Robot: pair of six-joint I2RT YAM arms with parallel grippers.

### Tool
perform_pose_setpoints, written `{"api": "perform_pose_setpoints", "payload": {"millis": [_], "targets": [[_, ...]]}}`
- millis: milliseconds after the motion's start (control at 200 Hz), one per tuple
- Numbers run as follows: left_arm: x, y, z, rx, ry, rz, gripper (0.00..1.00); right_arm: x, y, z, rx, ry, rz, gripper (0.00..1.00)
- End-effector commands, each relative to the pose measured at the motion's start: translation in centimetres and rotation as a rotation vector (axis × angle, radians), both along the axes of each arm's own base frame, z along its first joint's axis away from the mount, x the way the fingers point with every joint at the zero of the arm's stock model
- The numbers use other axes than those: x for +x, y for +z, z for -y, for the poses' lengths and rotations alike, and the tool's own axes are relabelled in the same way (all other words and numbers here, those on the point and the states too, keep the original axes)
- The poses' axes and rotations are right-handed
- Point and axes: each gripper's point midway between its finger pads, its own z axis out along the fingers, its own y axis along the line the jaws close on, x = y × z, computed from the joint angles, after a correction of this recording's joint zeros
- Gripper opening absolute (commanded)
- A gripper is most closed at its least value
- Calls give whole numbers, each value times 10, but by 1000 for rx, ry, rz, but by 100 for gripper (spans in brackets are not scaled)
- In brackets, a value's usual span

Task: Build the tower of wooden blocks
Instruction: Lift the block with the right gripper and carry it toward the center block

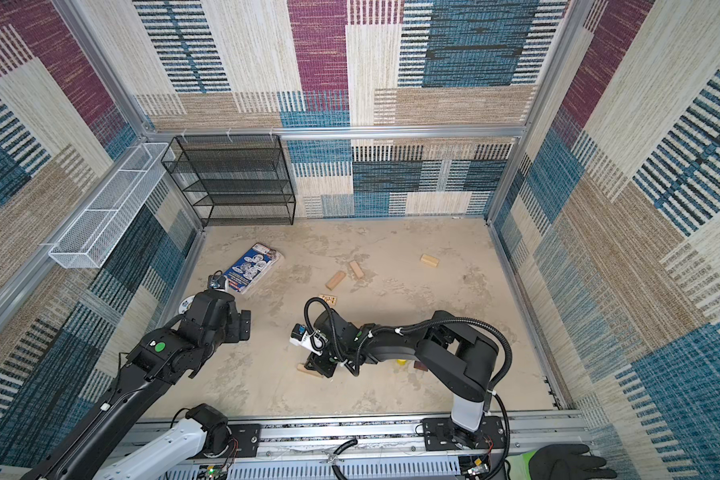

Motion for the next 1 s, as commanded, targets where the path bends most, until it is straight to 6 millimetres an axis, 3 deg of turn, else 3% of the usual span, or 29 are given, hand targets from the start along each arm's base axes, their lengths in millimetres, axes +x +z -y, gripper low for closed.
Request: {"api": "perform_pose_setpoints", "payload": {"millis": [0, 466, 581, 741, 997], "targets": [[-1, 0, 1, -15, 4, 0, 95, -4, 6, -6, 32, 18, -26, 29], [0, 0, 1, -12, 4, -1, 95, -16, -12, 3, -101, 22, 87, 29], [0, 0, 1, -13, 3, -1, 95, -18, -11, 1, -99, 24, 87, 22], [0, -1, 1, -12, 3, -4, 95, -29, -3, -6, -48, 55, 22, 14], [0, -6, 9, -34, -32, -25, 96, -59, 25, -16, 137, 106, -274, 15]]}}
